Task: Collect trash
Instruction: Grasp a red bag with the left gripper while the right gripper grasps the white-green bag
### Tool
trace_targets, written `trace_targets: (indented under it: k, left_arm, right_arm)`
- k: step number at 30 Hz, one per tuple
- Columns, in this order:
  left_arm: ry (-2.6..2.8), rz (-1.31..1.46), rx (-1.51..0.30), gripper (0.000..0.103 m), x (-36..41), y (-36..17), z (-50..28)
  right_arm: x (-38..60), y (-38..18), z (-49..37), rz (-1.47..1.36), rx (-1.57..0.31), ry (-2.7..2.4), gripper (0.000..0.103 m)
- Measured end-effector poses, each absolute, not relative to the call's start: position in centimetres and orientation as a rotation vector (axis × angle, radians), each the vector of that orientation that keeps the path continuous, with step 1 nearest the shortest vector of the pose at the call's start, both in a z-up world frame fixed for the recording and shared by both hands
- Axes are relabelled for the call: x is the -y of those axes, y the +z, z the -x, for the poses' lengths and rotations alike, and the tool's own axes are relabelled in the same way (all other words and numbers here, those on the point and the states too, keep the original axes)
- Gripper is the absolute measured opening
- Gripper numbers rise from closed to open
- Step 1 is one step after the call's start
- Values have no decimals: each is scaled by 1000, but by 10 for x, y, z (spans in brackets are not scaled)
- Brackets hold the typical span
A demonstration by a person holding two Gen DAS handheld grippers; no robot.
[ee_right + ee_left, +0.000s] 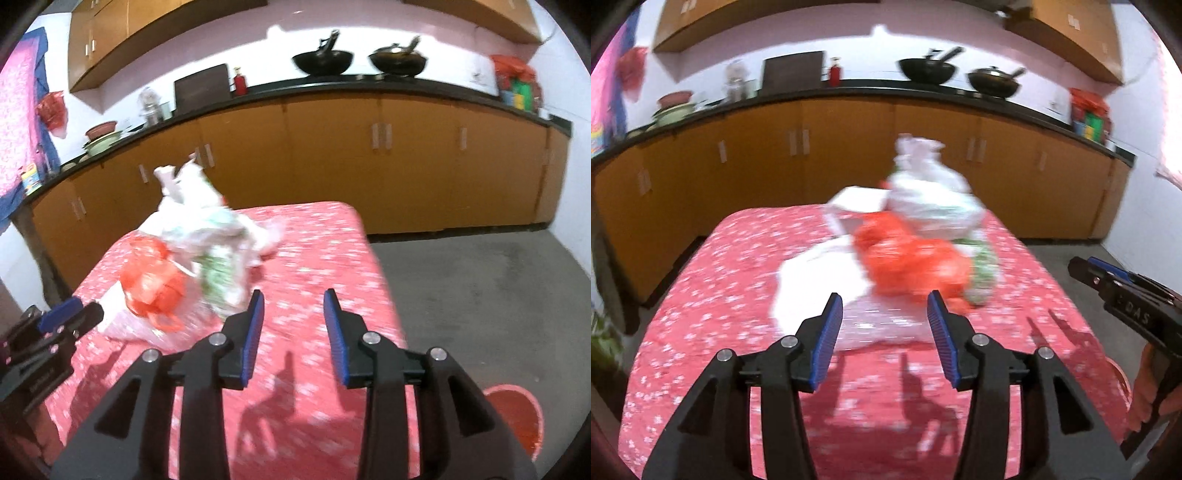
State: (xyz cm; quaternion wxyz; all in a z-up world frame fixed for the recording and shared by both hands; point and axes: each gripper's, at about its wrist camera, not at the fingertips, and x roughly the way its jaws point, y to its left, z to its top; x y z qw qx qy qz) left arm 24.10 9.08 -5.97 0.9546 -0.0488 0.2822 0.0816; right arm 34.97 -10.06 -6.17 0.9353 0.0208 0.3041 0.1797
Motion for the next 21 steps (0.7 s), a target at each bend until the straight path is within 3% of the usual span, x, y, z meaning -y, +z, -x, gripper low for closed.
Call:
trace_targets:
  k: [4,8,14,17,21]
  left_arm:
    - [190,129,-570,50,-119,-64,-234]
    - [184,144,-561,53,-132,-63,-233]
    - [133,148,-537,59,-128,-55,-242]
    - [104,151,-529,63,-122,-52,-253]
    - [86,166,-541,64,-118,-53,-271]
  right_arm:
    - [66,-67,-367,-20,-643,413,36]
    - [43,-73,-384,-6,-668,431,44]
    - [32,-88,-402,3,-723,436,45]
    - [27,-94,-404,5,-755,471,9]
    - [31,-94,-395,17,-732,474,5]
